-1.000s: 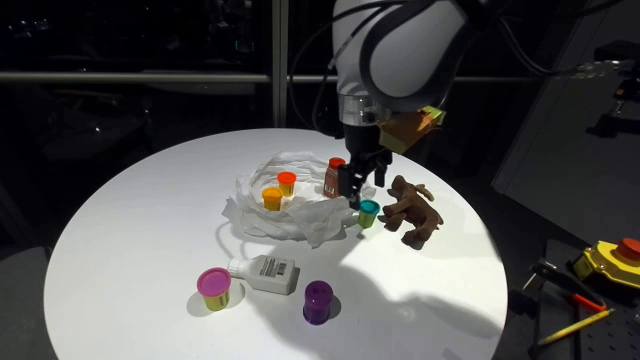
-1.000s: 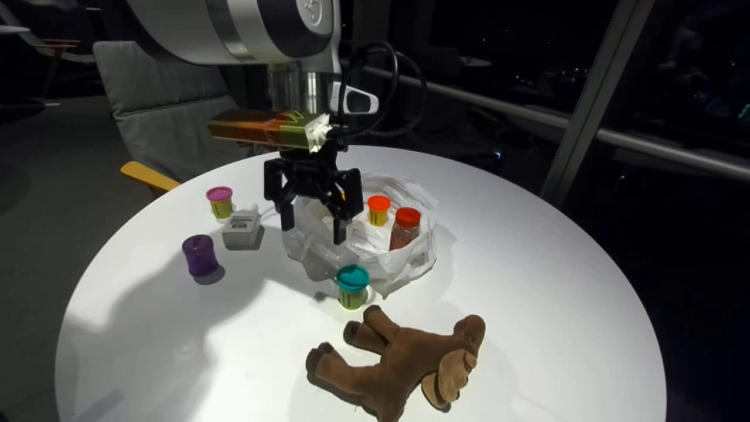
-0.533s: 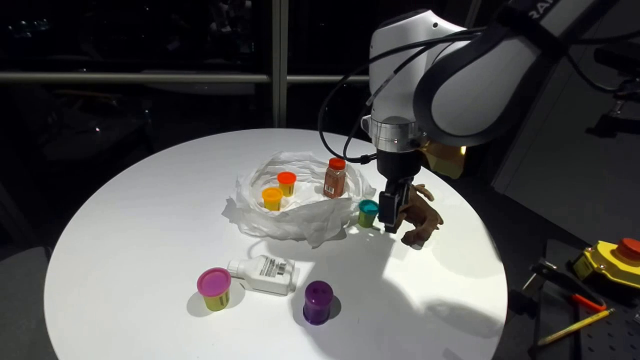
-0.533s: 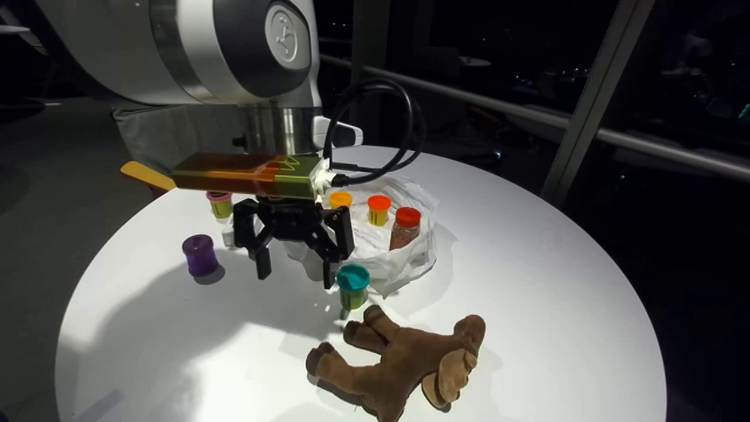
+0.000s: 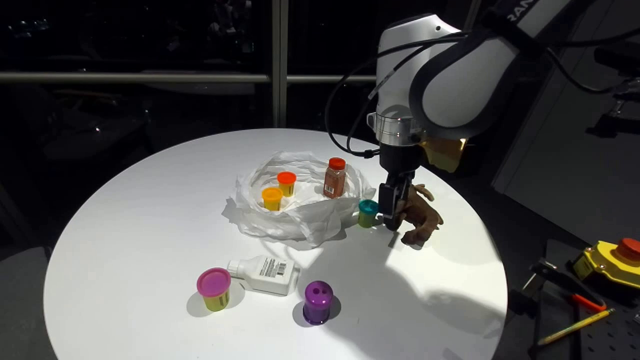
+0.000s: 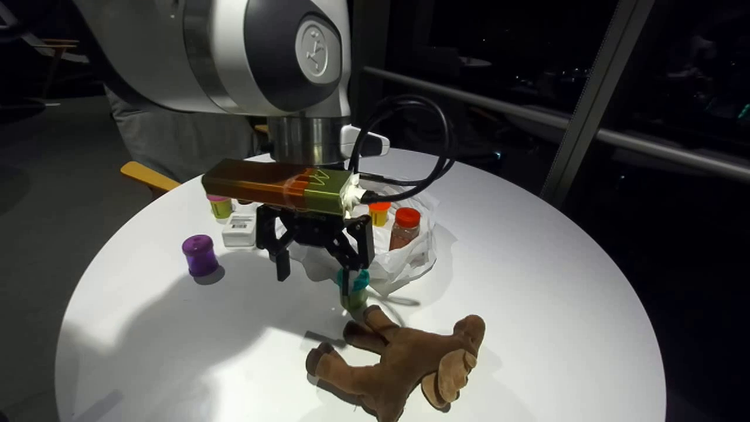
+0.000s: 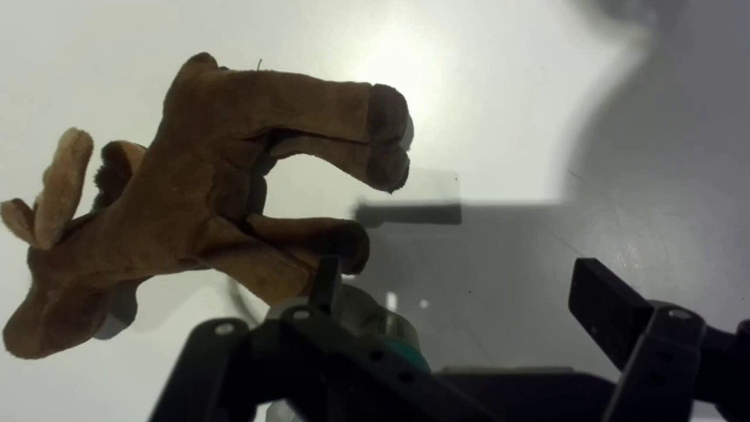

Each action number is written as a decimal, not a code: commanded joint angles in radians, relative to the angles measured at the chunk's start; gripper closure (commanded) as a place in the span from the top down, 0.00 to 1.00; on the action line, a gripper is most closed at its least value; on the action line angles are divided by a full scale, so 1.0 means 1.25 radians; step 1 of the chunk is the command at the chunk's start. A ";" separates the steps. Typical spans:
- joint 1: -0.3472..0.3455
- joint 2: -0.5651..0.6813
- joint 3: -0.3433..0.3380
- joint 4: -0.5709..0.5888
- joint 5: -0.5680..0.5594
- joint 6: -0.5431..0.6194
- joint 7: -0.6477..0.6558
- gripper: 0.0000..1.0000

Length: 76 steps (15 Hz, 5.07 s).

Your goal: Put the objects on the table in the plastic bag

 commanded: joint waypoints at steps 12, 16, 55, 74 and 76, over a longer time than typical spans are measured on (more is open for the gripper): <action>-0.024 0.133 0.010 0.148 0.062 0.033 -0.006 1.00; -0.019 0.150 -0.005 0.166 0.054 0.044 0.005 1.00; 0.083 0.095 0.031 0.315 0.029 -0.059 0.265 0.28; 0.087 0.412 -0.089 0.655 0.034 -0.071 0.336 0.27; 0.084 0.432 -0.092 0.685 0.037 -0.080 0.338 0.27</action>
